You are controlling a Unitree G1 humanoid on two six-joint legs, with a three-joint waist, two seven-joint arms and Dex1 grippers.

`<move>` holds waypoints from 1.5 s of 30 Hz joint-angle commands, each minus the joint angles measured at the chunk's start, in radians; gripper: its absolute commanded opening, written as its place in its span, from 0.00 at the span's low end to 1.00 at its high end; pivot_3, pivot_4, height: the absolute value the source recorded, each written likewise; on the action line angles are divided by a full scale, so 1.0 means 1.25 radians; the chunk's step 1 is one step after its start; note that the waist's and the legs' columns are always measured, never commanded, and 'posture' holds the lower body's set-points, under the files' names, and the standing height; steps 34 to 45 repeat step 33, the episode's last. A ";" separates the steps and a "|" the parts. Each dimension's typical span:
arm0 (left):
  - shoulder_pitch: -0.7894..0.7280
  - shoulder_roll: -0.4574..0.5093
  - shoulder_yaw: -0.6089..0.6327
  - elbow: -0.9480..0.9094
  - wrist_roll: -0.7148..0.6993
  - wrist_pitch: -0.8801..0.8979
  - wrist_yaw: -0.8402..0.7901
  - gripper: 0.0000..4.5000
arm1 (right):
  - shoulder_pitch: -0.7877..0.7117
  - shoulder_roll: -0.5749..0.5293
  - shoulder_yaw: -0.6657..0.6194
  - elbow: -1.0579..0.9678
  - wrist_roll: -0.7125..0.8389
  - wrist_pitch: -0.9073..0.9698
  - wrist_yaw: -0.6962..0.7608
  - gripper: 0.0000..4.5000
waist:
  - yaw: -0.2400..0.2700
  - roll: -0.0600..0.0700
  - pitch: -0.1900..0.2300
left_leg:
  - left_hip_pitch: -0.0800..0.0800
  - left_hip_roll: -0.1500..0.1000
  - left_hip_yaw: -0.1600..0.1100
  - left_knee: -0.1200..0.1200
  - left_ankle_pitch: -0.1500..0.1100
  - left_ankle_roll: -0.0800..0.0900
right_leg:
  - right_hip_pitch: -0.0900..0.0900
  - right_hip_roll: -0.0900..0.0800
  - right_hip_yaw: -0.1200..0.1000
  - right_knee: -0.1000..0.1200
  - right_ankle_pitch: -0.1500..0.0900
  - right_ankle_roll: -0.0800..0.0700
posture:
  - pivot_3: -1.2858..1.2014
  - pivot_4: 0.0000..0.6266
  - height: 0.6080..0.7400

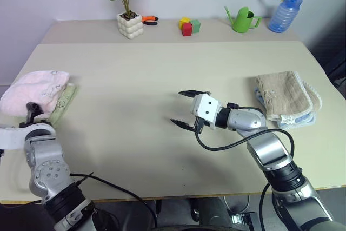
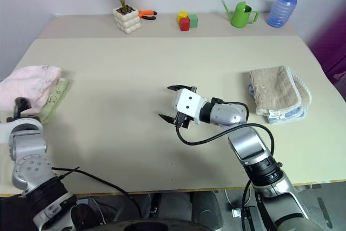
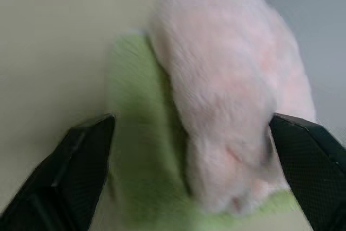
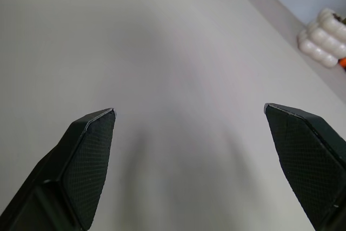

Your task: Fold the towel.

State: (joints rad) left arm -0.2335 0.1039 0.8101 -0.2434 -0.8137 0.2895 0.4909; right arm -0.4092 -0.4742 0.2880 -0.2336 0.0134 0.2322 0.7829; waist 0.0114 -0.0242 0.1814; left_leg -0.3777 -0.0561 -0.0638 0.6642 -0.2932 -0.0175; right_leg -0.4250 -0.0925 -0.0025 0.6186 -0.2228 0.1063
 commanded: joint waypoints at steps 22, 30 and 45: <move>0.035 0.345 -0.591 -0.036 0.345 0.073 -0.647 0.98 | 0.082 -0.050 -0.336 0.069 0.189 0.152 -0.081 1.00 | -0.017 0.004 0.001 | 0.001 0.001 0.002 -0.005 -0.002 0.004 | -0.002 0.000 0.001 0.000 0.000 -0.002 | 0.52 0.24 0.93; 0.054 0.329 -0.589 -0.037 0.359 0.073 -0.702 0.98 | 0.102 -0.088 -0.358 0.060 0.206 0.165 -0.081 1.00 | -0.017 0.004 0.001 | 0.001 0.001 0.002 -0.004 -0.002 0.005 | -0.002 -0.001 0.001 0.000 0.000 -0.001 | 0.52 0.24 0.93; 0.056 0.313 -0.600 -0.031 0.379 0.065 -0.702 0.98 | 0.086 -0.087 -0.352 0.058 0.209 0.177 -0.088 1.00 | -0.017 0.004 0.001 | 0.000 0.001 0.002 -0.004 -0.002 0.005 | -0.002 -0.001 0.001 0.000 0.000 -0.001 | 0.52 0.24 0.93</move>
